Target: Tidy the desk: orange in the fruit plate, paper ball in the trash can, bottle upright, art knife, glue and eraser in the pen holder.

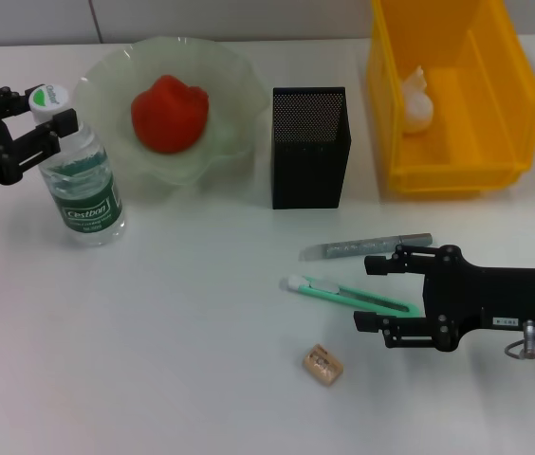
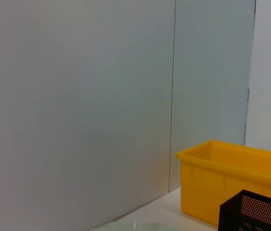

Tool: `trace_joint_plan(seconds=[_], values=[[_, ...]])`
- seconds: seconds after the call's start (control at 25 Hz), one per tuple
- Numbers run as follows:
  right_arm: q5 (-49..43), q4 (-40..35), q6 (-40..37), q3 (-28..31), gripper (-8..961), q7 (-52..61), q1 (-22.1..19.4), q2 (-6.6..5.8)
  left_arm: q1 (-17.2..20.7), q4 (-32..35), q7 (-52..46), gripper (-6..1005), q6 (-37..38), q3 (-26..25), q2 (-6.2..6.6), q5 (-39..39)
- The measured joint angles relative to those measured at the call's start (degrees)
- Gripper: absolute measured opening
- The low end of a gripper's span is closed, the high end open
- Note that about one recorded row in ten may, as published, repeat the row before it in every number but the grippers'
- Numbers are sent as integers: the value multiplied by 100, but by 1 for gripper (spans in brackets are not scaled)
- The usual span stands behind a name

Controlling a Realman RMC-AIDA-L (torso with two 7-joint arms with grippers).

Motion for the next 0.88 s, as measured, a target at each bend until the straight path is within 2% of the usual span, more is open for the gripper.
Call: trace_joint_plan(seconds=[0.28, 0.48, 0.6, 0.76, 0.84, 0.88], values=[[7, 0, -3, 0, 737, 13, 8, -4, -8, 0, 7, 531, 1, 21, -9, -3], [11, 0, -3, 0, 738, 15, 9, -5, -21, 1, -28, 735, 32, 27, 10, -1], [12, 0, -3, 0, 738, 15, 9, -5, -25, 2, -46, 764, 55, 25, 14, -8], [12, 0, -2, 9, 738, 19, 8, -5, -33, -28, -108, 793, 225, -120, 7, -562], [12, 3, -2, 17, 738, 24, 5, -5, -32, -149, -174, 792, 586, -135, 63, -1026], [12, 5, -2, 18, 738, 45, 7, -5, -33, -319, -263, 792, 1097, -135, 154, -1399]])
